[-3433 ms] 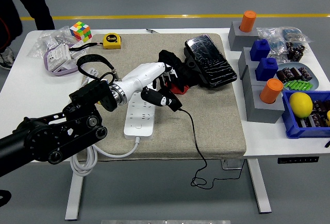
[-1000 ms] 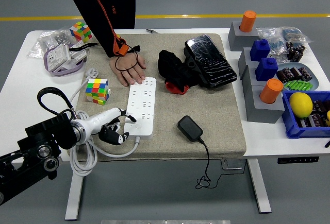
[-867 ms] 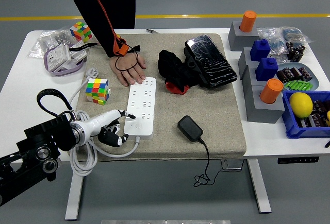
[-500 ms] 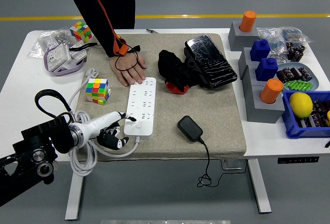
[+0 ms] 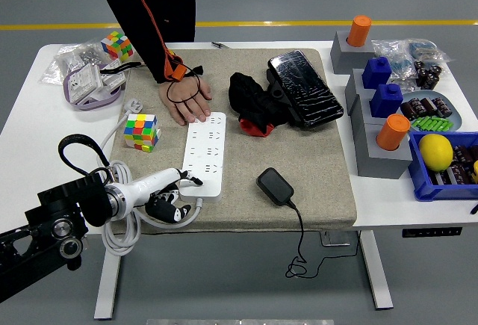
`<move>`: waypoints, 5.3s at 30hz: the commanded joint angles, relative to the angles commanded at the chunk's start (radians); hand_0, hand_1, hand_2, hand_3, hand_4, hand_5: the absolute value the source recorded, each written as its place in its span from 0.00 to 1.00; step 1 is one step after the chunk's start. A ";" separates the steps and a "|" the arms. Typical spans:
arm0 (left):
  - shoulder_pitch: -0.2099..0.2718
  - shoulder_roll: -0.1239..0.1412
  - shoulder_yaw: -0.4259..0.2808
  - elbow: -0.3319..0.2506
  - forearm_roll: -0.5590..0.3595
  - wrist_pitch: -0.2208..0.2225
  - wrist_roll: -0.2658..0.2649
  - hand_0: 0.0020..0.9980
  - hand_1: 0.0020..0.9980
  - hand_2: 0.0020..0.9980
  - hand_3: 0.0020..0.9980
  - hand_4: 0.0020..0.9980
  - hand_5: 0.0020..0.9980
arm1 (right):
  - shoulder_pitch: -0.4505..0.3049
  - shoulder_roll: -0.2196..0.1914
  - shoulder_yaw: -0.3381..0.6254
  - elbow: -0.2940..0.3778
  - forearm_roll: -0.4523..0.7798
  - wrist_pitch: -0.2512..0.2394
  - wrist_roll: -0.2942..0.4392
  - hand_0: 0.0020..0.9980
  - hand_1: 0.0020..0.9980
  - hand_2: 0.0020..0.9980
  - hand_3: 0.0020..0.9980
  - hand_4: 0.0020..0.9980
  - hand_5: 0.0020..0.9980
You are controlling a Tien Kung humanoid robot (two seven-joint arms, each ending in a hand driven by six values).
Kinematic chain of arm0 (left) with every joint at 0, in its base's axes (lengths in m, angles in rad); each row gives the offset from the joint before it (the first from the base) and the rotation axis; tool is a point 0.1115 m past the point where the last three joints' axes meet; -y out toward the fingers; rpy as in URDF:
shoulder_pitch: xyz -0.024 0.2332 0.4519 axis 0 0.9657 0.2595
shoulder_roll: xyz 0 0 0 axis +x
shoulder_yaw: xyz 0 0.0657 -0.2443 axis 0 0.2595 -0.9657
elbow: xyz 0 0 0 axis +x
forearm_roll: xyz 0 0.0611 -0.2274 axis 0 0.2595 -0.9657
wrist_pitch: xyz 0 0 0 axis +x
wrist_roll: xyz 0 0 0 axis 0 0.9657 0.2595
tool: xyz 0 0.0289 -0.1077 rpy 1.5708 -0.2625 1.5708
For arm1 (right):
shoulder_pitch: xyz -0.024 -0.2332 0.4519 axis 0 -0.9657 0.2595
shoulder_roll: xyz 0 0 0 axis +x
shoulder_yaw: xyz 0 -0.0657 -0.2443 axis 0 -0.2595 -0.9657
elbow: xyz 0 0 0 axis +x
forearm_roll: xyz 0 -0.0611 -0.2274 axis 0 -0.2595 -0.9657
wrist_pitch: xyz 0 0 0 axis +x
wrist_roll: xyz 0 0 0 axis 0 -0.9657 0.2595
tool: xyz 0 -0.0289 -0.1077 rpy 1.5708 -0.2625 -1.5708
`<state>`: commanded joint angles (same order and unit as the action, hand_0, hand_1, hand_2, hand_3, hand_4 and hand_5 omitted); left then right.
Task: Pull the plug out and thorw away
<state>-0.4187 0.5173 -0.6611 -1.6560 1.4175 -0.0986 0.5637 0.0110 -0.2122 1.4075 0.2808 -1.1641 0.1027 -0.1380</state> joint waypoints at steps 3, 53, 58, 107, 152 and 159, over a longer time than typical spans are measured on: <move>-0.001 -0.001 0.002 0.003 -0.005 0.001 0.000 0.07 0.05 0.08 0.86 0.54 0.00 | -0.003 0.000 0.002 -0.002 -0.003 0.000 -0.001 0.62 0.67 0.69 0.62 0.97 0.40; 0.195 -0.083 -0.517 0.129 0.199 0.248 -0.407 0.90 0.94 0.94 0.92 1.00 0.84 | 0.001 0.007 0.011 0.001 -0.004 0.001 0.001 0.62 0.67 0.69 0.62 0.97 0.40; 0.210 -0.086 -0.556 0.131 0.196 0.243 -0.414 0.82 0.87 0.87 0.90 1.00 0.83 | 0.004 0.006 0.013 0.000 -0.005 0.002 0.000 0.62 0.67 0.69 0.62 0.97 0.40; 0.241 -0.068 -0.611 0.120 0.200 0.195 -0.386 0.71 0.75 0.77 0.87 1.00 0.78 | 0.022 -0.005 -0.067 -0.002 0.009 0.000 -0.006 0.62 0.67 0.69 0.62 0.97 0.42; 0.257 -0.100 -0.715 0.101 0.189 0.172 -0.374 0.68 0.74 0.75 0.86 1.00 0.80 | 0.035 0.000 -0.035 0.011 0.008 0.002 -0.003 0.62 0.67 0.69 0.62 0.97 0.42; 0.275 -0.112 -0.746 0.096 0.189 0.168 -0.376 0.68 0.74 0.75 0.86 1.00 0.80 | 0.041 -0.006 -0.034 0.009 0.009 0.000 -0.003 0.62 0.67 0.69 0.62 0.97 0.42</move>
<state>-0.1440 0.4049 -1.4071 -1.5596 1.6067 0.0698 0.1881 0.0521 -0.2178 1.3739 0.2897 -1.1552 0.1032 -0.1408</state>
